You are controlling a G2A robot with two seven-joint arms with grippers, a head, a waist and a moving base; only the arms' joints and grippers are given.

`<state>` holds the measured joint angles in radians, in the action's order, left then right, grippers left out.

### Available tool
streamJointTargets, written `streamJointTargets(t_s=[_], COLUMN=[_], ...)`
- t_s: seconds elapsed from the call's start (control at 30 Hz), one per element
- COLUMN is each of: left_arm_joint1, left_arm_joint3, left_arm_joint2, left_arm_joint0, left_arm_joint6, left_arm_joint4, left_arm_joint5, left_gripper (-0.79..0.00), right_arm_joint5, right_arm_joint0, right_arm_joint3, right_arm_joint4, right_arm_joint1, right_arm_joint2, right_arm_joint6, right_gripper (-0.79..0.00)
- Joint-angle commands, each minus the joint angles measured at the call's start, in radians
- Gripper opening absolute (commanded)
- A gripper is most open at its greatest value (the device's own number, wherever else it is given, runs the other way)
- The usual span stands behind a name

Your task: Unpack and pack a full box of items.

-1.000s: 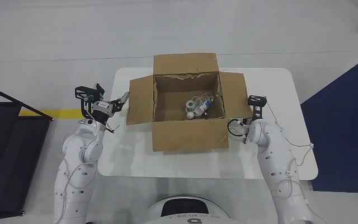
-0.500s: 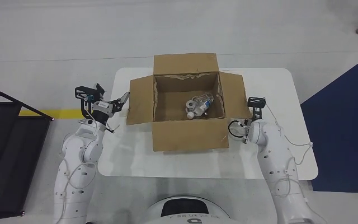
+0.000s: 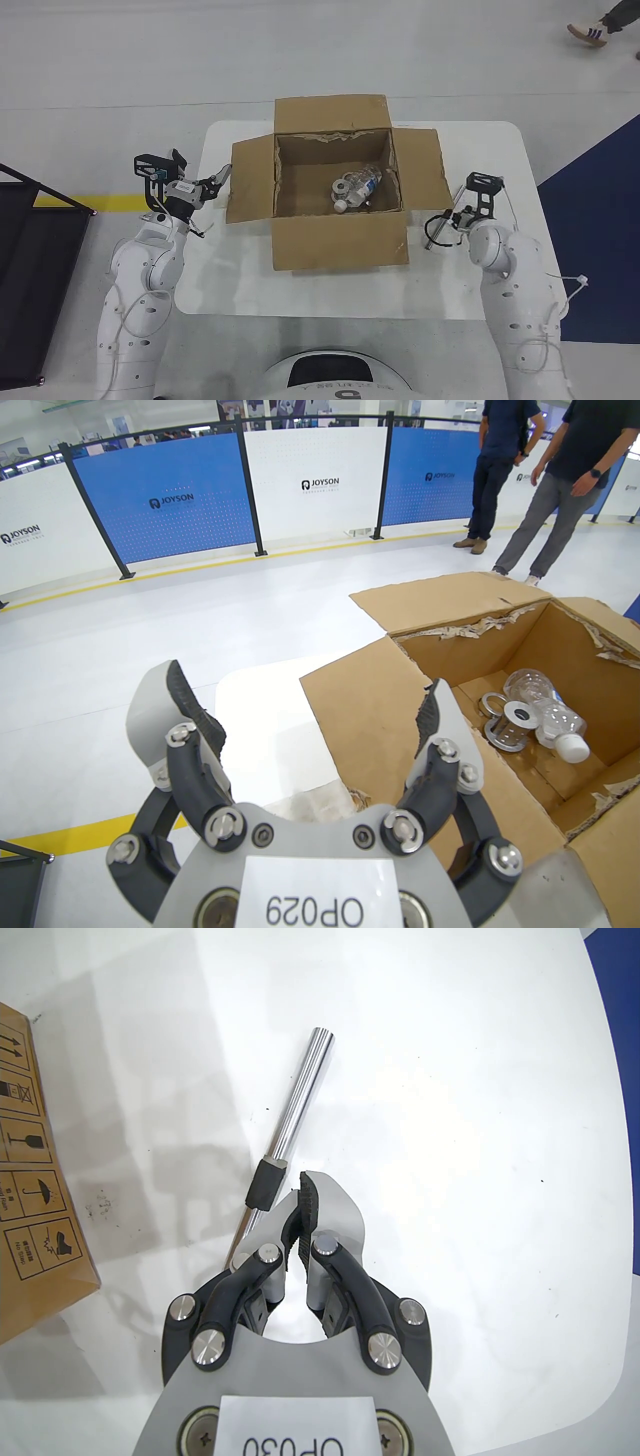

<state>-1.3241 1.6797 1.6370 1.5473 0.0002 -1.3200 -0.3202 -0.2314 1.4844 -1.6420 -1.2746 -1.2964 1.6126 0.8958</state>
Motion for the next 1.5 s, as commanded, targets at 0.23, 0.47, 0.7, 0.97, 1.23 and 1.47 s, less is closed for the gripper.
streamJointTargets(t_s=[0.23,0.47,0.7,0.97,1.23,1.47], left_arm_joint1=[0.0,0.0,0.0,0.0,0.0,0.0], left_arm_joint3=[0.0,0.0,0.0,0.0,0.0,0.0], left_arm_joint2=[0.0,0.0,0.0,0.0,0.0,0.0], left_arm_joint0=[0.0,0.0,0.0,0.0,0.0,0.0], left_arm_joint6=[0.0,0.0,0.0,0.0,0.0,0.0], left_arm_joint4=[0.0,0.0,0.0,0.0,0.0,0.0], left_arm_joint5=[0.0,0.0,0.0,0.0,0.0,0.0], left_gripper=[0.0,0.0,0.0,0.0,0.0,0.0], right_arm_joint5=[-0.043,-0.073,-0.09,-0.133,-0.135,-0.134], right_arm_joint0=[-0.047,-0.102,-0.118,-0.144,-0.166,-0.171], right_arm_joint3=[0.056,0.134,0.159,0.198,0.226,0.227], right_arm_joint4=[-0.029,-0.084,-0.106,-0.139,-0.161,-0.168], right_arm_joint1=[-0.007,-0.011,-0.013,-0.017,-0.021,-0.023], right_arm_joint2=[-0.066,-0.103,-0.117,-0.128,-0.146,-0.147], right_arm_joint6=[-0.006,0.024,0.04,0.06,0.078,0.084], right_gripper=[-0.449,-0.48,-0.545,-0.539,-0.671,-0.785])
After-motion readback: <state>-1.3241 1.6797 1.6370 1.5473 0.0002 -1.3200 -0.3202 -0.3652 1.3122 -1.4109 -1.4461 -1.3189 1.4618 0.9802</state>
